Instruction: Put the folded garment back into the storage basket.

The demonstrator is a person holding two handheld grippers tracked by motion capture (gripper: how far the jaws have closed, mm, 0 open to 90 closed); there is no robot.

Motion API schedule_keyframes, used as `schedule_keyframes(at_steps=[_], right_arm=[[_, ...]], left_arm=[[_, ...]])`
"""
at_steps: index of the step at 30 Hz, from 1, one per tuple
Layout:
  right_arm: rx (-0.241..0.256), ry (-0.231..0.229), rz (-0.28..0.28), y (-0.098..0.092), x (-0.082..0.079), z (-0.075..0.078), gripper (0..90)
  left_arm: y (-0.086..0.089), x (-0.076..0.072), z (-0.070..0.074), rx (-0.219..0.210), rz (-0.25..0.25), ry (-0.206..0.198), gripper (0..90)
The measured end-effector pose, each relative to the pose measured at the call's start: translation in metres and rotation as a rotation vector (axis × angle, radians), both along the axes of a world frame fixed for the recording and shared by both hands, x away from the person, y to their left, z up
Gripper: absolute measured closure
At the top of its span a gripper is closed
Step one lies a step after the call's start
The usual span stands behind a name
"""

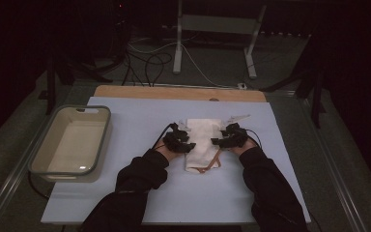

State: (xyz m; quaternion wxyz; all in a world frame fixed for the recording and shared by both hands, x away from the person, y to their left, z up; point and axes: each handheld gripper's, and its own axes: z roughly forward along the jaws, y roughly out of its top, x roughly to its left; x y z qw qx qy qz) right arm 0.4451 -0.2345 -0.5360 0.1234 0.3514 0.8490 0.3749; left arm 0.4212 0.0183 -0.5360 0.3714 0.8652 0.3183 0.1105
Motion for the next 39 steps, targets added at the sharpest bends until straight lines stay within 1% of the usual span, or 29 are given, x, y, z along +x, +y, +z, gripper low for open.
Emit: schedule_keyframes(at_steps=[3,7,9,10,12,13,15,16,17,19,20,21,24,25,26,27,30,32,34,36,38,39], right_arm=[[0.007,0.009,0.011,0.001,-0.002,0.001,50.0],[0.016,0.022,0.028,0.003,-0.003,0.001,60.7],[0.02,0.024,0.031,0.003,-0.004,0.001,61.9],[0.031,0.029,0.032,0.003,-0.004,0.001,64.5],[0.032,0.031,0.031,0.003,-0.004,0.001,65.2],[0.037,0.038,0.031,0.003,-0.005,0.001,68.2],[0.037,0.04,0.031,0.004,-0.005,0.001,69.8],[0.035,0.044,0.03,0.004,-0.005,0.001,70.6],[0.034,0.047,0.029,0.005,-0.005,0.002,71.3],[0.034,0.048,0.027,0.005,-0.006,0.002,72.2],[0.026,0.045,0.021,0.006,-0.007,0.003,73.9],[0.022,0.046,0.017,0.007,-0.007,0.003,74.4],[0.012,0.04,0.01,0.009,-0.008,0.004,75.7],[0.004,0.043,-0.002,0.011,-0.009,0.005,76.7],[0.001,0.039,-0.003,0.011,-0.01,0.006,77.0],[-0.003,0.036,-0.005,0.012,-0.01,0.006,77.1],[-0.006,0.027,-0.007,0.013,-0.011,0.006,77.1],[-0.004,0.022,-0.01,0.012,-0.012,0.007,77.2],[0.001,0.022,-0.013,0.012,-0.012,0.009,77.2],[0.003,0.021,-0.014,0.012,-0.013,0.009,77.2],[0.008,0.014,-0.014,0.012,-0.015,0.013,77.2],[0.012,0.014,-0.019,0.012,-0.015,0.014,77.2]], left_arm=[[-0.003,0.0,0.0,-0.006,0.004,0.008,63.3],[-0.006,-0.001,0.001,-0.002,0.008,0.014,68.7],[-0.007,-0.001,0.001,-0.003,0.01,0.016,71.2],[-0.008,-0.001,0.001,-0.005,0.011,0.017,72.8],[-0.009,-0.001,0.002,-0.003,0.014,0.023,73.5],[-0.01,-0.002,0.002,-0.001,0.009,0.024,77.6],[-0.01,-0.002,0.002,0.0,0.008,0.028,80.2],[-0.01,-0.001,0.002,-0.007,0.014,0.042,80.3],[-0.01,-0.001,0.002,-0.017,0.023,0.048,81.5],[-0.01,-0.001,0.002,-0.021,0.027,0.049,84.1],[-0.011,-0.001,0.003,-0.011,0.026,0.047,84.8],[-0.011,-0.001,0.003,-0.003,0.024,0.045,85.1],[-0.012,-0.001,0.004,-0.003,0.028,0.046,85.8],[-0.012,-0.001,0.004,-0.006,0.033,0.047,86.2],[-0.012,-0.001,0.004,-0.004,0.035,0.049,86.4],[-0.013,-0.002,0.005,0.007,0.034,0.044,86.6],[-0.013,-0.003,0.007,0.011,0.039,0.041,86.6],[-0.013,-0.003,0.008,0.013,0.04,0.042,86.7],[-0.013,-0.004,0.012,0.002,0.045,0.04,86.8],[-0.013,-0.005,0.013,0.005,0.041,0.04,86.7],[-0.012,-0.006,0.018,0.004,0.035,0.035,86.8],[-0.012,-0.006,0.018,0.004,0.035,0.035,86.8]])
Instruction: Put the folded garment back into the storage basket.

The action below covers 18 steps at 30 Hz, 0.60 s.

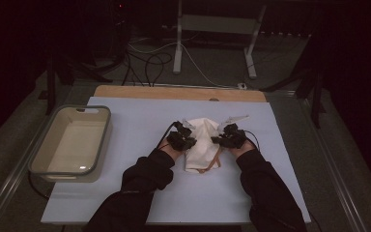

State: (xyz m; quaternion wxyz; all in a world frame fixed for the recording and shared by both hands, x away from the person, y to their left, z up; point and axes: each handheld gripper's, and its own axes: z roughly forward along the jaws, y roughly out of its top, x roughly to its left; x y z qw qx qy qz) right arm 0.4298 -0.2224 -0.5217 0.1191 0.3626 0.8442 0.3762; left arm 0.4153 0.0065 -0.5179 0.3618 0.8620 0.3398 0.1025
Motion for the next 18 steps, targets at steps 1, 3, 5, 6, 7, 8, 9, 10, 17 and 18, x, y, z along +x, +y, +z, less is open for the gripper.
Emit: schedule_keyframes(at_steps=[1,3,5,6,7,8,9,10,17,18], right_arm=[[0.0,0.0,0.0,0.0,0.0,0.0,77.2],[0.005,-0.001,0.0,0.0,-0.001,0.002,77.3],[0.01,-0.007,-0.002,0.0,-0.002,0.007,77.2],[0.01,-0.007,-0.002,0.0,-0.002,0.007,77.2],[0.014,-0.006,-0.004,0.0,-0.002,0.008,77.3],[0.017,-0.009,-0.001,0.001,-0.003,0.011,77.3],[0.018,-0.007,-0.005,0.001,-0.004,0.012,77.3],[0.022,-0.012,-0.001,0.001,-0.004,0.014,77.3],[0.04,-0.023,-0.003,0.003,-0.006,0.024,77.3],[0.04,-0.026,-0.001,0.004,-0.006,0.026,77.3]], left_arm=[[0.0,-0.001,0.001,-0.005,0.002,0.002,86.8],[0.001,-0.001,0.005,-0.002,-0.004,0.0,86.8],[0.001,-0.002,0.009,-0.002,-0.004,-0.008,86.8],[0.001,-0.002,0.009,-0.002,-0.004,-0.008,86.8],[0.001,-0.002,0.011,0.003,-0.009,-0.009,86.8],[0.001,-0.003,0.012,0.001,-0.01,-0.013,86.8],[0.001,-0.003,0.013,-0.002,-0.01,-0.015,86.8],[0.001,-0.003,0.015,-0.004,-0.01,-0.015,86.8],[0.006,-0.003,0.025,-0.029,-0.002,-0.022,86.9],[0.007,-0.003,0.026,-0.034,-0.001,-0.025,86.9]])
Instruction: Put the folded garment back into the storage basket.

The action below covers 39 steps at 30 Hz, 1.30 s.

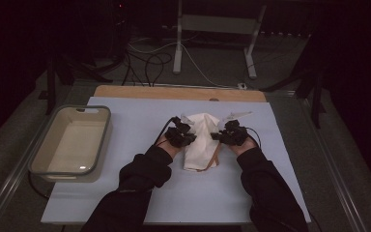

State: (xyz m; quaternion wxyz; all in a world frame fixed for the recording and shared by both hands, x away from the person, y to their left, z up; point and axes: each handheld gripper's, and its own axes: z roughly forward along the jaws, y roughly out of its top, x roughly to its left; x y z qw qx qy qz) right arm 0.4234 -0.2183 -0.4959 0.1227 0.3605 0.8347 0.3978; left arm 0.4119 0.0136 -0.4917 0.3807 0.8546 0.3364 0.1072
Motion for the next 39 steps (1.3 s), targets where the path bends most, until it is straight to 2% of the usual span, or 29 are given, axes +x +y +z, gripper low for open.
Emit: schedule_keyframes(at_steps=[12,25,39], right_arm=[[-0.004,-0.029,0.003,0.012,-0.002,0.02,77.3],[0.002,-0.044,0.016,0.02,-0.005,0.031,77.3],[-0.009,-0.062,0.054,0.037,-0.008,0.048,77.3]], left_arm=[[0.011,-0.002,0.016,-0.007,0.009,-0.018,86.8],[0.022,-0.009,0.033,-0.001,0.005,-0.037,86.9],[0.04,-0.019,0.052,0.018,0.001,-0.053,86.9]])
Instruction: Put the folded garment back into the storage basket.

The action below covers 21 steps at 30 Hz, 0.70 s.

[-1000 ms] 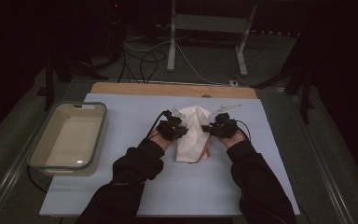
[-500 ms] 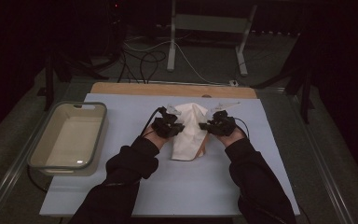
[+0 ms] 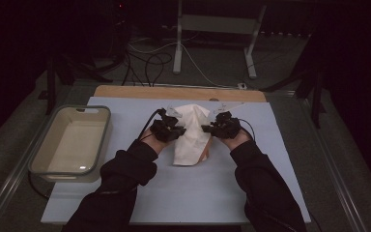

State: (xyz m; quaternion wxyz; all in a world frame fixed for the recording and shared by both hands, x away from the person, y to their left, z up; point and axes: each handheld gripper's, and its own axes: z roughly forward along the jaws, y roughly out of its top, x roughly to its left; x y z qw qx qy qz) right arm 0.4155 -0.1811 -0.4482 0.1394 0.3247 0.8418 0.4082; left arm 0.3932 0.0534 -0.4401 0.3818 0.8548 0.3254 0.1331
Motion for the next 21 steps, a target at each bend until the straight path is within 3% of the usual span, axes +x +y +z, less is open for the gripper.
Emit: schedule_keyframes(at_steps=[21], right_arm=[[-0.013,-0.027,0.056,0.038,-0.002,0.014,77.3]], left_arm=[[0.038,-0.01,0.02,0.015,0.026,-0.018,86.8]])
